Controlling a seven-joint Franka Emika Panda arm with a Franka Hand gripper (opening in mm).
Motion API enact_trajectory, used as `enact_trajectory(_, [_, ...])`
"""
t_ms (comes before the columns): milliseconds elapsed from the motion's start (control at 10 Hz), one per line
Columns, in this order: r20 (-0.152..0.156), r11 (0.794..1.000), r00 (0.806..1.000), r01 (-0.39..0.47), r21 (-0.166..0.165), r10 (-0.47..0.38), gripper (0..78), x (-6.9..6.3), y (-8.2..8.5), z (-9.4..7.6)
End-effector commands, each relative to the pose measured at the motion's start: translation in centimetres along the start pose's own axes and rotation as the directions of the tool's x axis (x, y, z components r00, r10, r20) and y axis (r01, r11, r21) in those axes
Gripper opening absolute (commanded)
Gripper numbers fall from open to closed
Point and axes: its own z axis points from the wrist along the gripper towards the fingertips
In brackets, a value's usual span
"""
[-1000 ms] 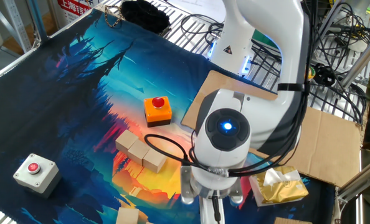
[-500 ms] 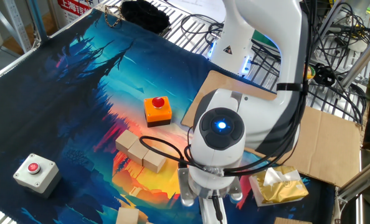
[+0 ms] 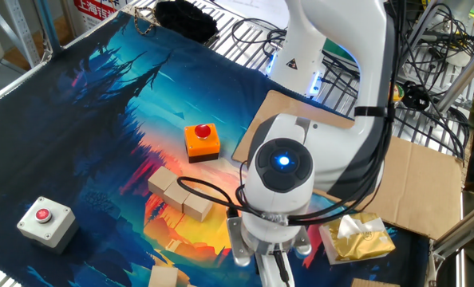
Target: Stack the blocks into a pyramid shape
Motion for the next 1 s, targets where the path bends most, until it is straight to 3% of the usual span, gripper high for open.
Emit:
enact_trajectory(100, [0.033, 0.999, 0.999, 0.035, -0.008, -0.034, 1.1, -0.1, 0.2, 0.2])
enact_trajectory(600, [0.04, 0.998, 0.998, 0.056, -0.019, -0.055, 1.1, -0.3, 1.0, 2.0])
enact_trajectory(1000, [0.029, 1.0, 0.999, 0.019, -0.024, -0.018, 1.1, -0.7, 2.9, 1.4])
